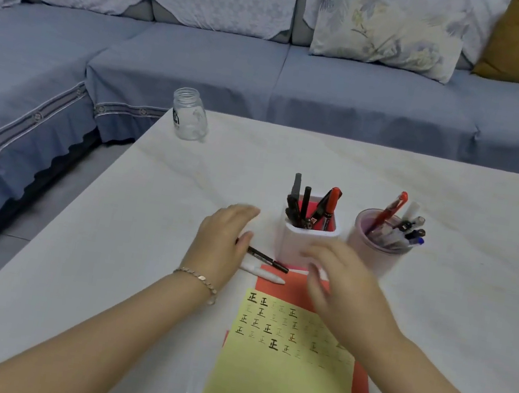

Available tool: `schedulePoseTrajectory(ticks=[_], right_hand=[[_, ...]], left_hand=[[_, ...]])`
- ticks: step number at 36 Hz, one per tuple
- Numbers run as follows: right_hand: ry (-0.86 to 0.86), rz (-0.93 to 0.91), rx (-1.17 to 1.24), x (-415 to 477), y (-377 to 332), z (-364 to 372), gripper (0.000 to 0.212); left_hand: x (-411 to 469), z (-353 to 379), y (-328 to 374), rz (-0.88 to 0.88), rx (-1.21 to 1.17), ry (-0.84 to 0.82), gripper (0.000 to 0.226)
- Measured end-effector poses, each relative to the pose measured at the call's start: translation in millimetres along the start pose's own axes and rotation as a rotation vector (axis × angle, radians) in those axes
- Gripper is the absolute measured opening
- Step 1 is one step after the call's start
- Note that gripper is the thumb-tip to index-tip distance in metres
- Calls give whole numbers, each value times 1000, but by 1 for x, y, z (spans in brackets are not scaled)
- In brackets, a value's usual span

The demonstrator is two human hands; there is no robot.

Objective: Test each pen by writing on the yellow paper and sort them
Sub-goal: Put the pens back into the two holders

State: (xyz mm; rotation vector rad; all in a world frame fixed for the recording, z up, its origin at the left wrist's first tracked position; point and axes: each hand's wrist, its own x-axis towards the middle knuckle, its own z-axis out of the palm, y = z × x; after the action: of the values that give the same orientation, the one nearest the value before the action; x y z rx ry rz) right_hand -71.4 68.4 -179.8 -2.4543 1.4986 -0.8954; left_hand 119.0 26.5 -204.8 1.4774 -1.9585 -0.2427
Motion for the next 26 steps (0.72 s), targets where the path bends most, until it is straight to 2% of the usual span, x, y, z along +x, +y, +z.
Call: schedulePoseTrajectory(ticks=[3,6,11,14,16,18,22,24,26], right_hand=[[-277,62,-27,13,-15,22,34],[-460,106,-56,29,-27,45,48],[-607,111,-290,44,-35,85,60],[-621,99,-424,47,-35,98,56],[-591,72,-453,47,-36,102,48],[-582,38,-475,47,-36,102,42],[-592,23,-417,44,-31,94,40],[-544,66,-258,41,-30,83,40],[-467,170,48,37,-33,66,30]], left_hand=[[-16,1,-31,-191,204,-217,41],[-26,2,-50,-263,256,-316,34],[-29,4,-56,-221,279,-303,22],[-32,7,-60,-228,247,-310,17],[-33,6,-60,-267,130,-284,15],[-33,3,-58,-347,-83,-217,8],[-32,-7,-41,-504,-454,-11,21],[-30,-13,-28,-537,-592,114,29],[-26,-20,-13,-564,-694,176,35]])
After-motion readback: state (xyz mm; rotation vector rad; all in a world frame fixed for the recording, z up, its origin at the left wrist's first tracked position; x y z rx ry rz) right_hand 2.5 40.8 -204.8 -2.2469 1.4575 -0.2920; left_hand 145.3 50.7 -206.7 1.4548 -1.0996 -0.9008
